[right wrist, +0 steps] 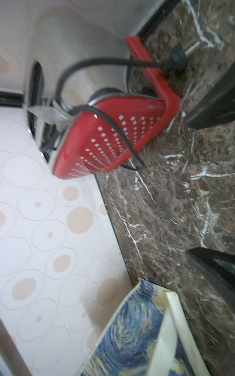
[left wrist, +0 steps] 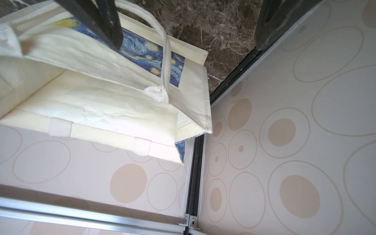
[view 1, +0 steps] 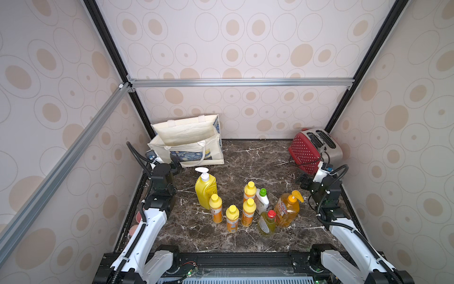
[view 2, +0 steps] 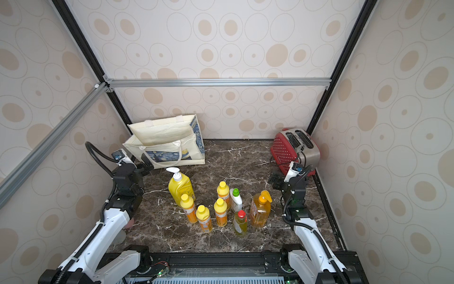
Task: Pack dish soap into the shopping bag
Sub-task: Move the shopping bag to the center of the board.
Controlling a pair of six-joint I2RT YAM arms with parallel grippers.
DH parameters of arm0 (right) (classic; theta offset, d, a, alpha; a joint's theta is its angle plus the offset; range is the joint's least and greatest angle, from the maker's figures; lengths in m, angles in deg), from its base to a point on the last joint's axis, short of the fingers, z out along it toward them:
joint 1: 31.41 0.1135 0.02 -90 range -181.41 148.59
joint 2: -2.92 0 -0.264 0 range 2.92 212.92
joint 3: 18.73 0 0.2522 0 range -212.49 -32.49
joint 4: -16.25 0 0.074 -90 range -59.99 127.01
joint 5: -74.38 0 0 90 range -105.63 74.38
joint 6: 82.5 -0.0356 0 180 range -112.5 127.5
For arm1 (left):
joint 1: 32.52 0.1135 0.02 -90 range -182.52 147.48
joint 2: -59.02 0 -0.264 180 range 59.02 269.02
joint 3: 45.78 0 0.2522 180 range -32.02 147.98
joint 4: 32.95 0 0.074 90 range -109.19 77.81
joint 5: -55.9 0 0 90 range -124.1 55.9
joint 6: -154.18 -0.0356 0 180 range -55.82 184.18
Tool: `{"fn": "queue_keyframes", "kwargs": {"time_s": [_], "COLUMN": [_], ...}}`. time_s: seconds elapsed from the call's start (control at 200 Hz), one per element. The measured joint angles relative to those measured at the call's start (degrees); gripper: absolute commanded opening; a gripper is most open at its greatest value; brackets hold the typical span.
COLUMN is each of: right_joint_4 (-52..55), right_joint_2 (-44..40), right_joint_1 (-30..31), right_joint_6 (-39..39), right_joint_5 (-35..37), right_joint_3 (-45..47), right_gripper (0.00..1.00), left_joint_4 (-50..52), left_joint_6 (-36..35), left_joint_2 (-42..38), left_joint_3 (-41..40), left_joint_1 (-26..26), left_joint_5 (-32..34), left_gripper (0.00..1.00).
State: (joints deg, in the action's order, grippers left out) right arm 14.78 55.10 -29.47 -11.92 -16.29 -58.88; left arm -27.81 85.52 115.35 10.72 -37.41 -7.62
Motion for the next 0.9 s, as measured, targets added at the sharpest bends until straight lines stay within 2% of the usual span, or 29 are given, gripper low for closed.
{"fn": "queue_keyframes", "kwargs": {"time_s": [0.125, 0.285, 0.436, 0.561, 0.811, 0.901], "right_joint_4": [2.19, 1.18, 0.22, 0.20, -0.50, -0.57], "right_joint_2": [2.29, 3.72, 7.56, 8.79, 8.79, 8.79], "right_joint_1": [0.00, 0.00, 0.00, 0.00, 0.00, 0.00], "right_joint_6": [-0.68, -1.84, -2.36, -2.47, -2.47, -2.47], "right_joint_5": [-6.08, -11.37, -15.76, -17.59, -19.39, -19.74], "right_joint_3": [-1.09, -0.94, -1.05, -1.05, -1.05, -1.05], "right_gripper": [0.90, 0.88, 0.88, 0.90, 0.91, 0.91], "left_joint_4": [6.86, 16.24, 24.17, 29.99, 37.51, 38.05], "left_joint_6": [4.72, 8.46, 8.85, 7.19, 4.09, 3.89], "left_joint_2": [3.80, 15.47, 25.97, 33.66, 43.15, 45.51], "left_joint_3": [7.87, 24.61, 40.76, 50.84, 56.54, 56.85], "left_joint_1": [3.69, 11.08, 15.54, 16.76, 17.44, 17.64], "left_joint_5": [-2.49, -7.74, -14.78, -16.90, -21.44, -23.91], "left_gripper": [0.99, 0.99, 0.99, 0.99, 0.96, 0.92]}}
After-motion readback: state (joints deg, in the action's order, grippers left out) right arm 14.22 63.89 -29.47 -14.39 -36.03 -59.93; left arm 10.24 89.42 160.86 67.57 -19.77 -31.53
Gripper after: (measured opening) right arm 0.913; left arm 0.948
